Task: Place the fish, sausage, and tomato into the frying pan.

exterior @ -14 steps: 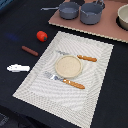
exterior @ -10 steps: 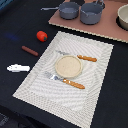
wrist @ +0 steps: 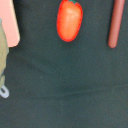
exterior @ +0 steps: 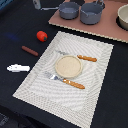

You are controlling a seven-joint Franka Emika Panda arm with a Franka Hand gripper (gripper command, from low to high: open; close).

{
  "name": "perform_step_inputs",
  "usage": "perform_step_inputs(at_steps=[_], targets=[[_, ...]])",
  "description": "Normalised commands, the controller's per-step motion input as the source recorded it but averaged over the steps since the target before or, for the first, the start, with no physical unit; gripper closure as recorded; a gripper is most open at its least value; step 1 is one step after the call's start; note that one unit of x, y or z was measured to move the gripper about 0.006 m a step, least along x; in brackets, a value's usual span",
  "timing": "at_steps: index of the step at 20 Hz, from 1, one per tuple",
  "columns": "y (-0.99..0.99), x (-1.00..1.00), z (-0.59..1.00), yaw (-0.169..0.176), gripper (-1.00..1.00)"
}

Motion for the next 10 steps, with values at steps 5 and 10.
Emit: perform_step_inputs(at_steps=[5,10], targets=[[-1.0,0.09,-0.23,0.0,-1.0],[-1.0,0.08,-0.25,0.0,-1.0]])
